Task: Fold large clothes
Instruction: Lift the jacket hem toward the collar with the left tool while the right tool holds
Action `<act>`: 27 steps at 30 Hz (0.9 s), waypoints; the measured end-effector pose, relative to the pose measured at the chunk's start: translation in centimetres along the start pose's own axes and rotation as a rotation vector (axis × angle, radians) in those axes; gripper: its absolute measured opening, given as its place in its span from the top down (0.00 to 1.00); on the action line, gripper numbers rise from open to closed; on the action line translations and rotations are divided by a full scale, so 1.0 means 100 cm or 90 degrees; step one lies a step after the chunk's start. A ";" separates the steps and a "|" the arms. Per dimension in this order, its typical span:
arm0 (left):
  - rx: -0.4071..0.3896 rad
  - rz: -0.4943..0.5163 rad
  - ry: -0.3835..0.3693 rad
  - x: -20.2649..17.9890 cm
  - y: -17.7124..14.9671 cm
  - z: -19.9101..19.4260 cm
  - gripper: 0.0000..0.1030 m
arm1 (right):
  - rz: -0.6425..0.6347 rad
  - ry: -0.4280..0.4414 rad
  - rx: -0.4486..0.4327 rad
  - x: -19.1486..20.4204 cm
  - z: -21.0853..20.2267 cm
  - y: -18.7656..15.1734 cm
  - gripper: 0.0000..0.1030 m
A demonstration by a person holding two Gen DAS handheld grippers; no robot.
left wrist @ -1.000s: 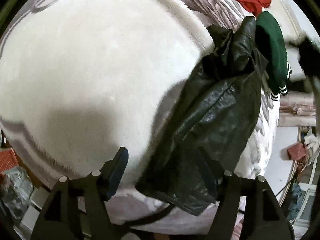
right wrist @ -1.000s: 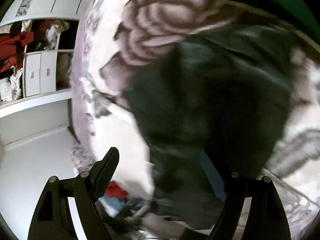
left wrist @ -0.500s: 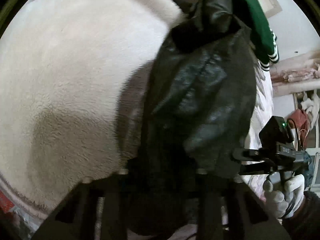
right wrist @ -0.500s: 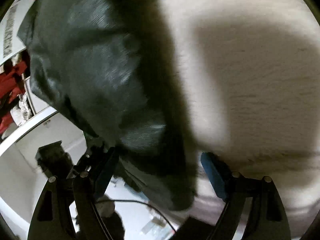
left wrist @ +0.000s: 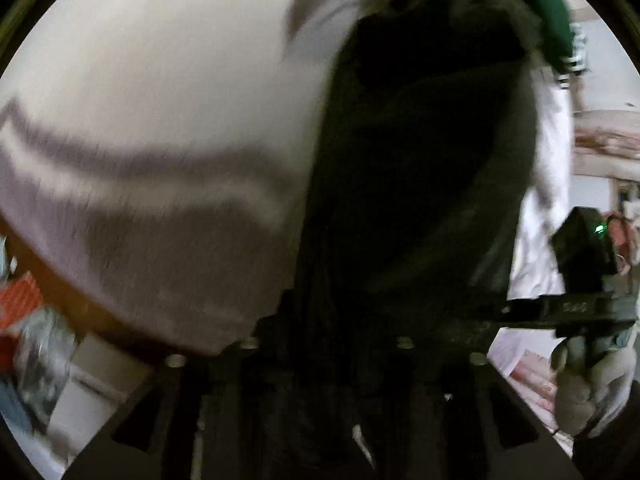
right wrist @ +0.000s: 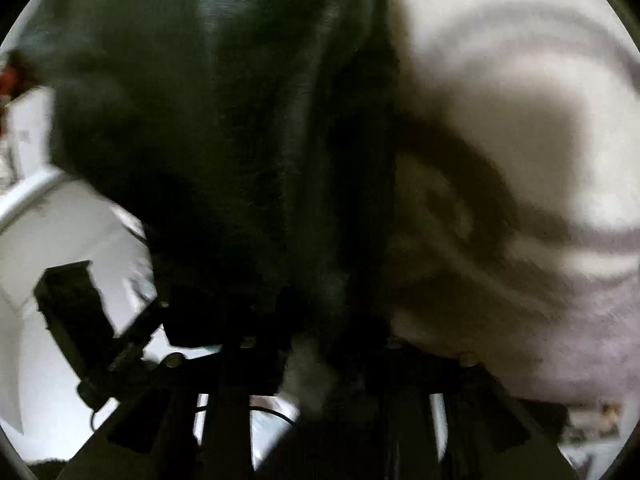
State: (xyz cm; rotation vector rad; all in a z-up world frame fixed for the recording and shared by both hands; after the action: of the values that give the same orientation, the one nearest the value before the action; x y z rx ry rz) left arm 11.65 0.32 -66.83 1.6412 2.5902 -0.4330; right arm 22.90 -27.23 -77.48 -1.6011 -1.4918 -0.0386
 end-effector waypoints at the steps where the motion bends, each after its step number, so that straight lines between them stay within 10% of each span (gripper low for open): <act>1: -0.011 -0.017 0.011 0.006 0.001 -0.007 0.67 | 0.007 -0.005 0.007 -0.002 -0.008 0.001 0.69; 3: -0.048 -0.043 0.042 0.024 0.003 -0.026 0.59 | -0.015 -0.016 -0.022 0.006 -0.036 0.006 0.69; 6: -0.123 -0.078 0.119 0.053 0.018 -0.054 0.19 | -0.076 -0.041 -0.077 0.032 -0.085 0.016 0.69; 12: -0.201 -0.099 0.274 0.085 0.083 -0.037 0.17 | -0.243 -0.049 -0.093 0.130 -0.094 0.066 0.70; 16: -0.197 -0.080 0.311 0.087 0.115 -0.011 0.06 | -0.278 -0.144 -0.077 0.160 -0.038 0.110 0.92; 27: -0.259 -0.077 0.254 0.113 0.103 -0.013 0.00 | -0.132 -0.001 -0.009 0.130 -0.069 0.132 0.98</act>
State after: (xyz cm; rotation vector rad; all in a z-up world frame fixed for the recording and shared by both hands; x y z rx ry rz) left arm 16.08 14.71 -69.88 1.5552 2.7980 0.4422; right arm 40.67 -19.33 -73.63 -1.4525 -1.6568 -0.1653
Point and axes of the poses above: each gripper's, at about its wrist camera, not at the fingertips, and z roughly the way its jaws point, x to its left, y to its top, the point moved 5 cm from there along z, roughly the way its jaws point, and after that the axes turned 11 degrees about y, right-handed, at the moved point
